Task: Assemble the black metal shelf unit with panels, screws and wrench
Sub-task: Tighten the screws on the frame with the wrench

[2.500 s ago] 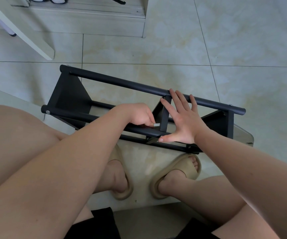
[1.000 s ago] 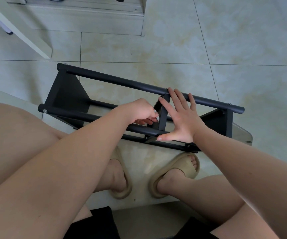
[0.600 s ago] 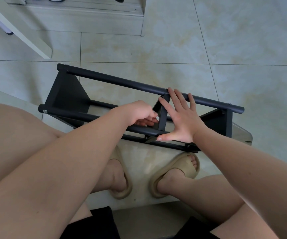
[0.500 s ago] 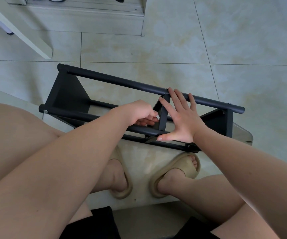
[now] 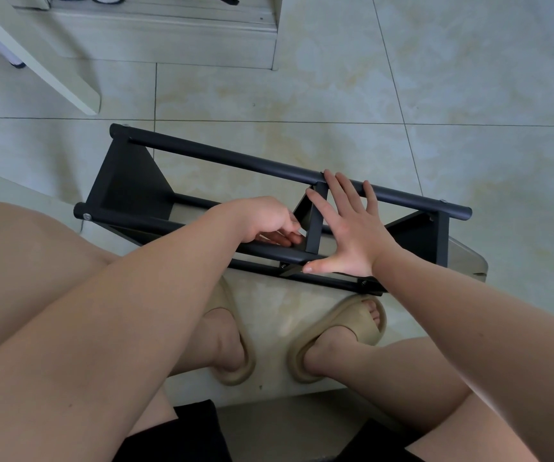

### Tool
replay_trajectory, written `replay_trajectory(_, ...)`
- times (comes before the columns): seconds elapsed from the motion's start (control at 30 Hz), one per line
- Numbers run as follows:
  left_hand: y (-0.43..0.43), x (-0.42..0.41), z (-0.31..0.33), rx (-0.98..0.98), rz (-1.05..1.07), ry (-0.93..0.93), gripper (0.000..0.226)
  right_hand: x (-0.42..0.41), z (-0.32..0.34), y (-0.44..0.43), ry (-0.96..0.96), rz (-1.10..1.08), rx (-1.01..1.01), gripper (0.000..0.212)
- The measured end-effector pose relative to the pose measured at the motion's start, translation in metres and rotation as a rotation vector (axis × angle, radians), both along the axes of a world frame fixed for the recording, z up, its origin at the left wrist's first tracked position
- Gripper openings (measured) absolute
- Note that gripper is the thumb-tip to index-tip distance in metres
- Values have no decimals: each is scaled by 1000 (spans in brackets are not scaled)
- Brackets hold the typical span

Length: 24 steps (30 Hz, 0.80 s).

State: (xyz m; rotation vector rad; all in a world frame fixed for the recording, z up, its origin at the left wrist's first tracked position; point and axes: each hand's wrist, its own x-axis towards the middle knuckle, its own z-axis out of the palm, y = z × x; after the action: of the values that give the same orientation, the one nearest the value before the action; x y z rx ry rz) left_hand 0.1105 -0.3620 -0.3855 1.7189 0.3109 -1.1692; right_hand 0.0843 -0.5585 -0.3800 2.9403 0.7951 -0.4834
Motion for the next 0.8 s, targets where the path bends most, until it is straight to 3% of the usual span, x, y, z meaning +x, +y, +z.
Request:
replay_trajectory(0.27, 3, 0, 2, 10, -129, -63, 14, 0, -1, -1, -8, 4, 6, 133)
replay_trajectory(0.8, 2, 0, 16, 186, -600, -265, 25, -1, 0, 0, -10, 3, 3, 132)
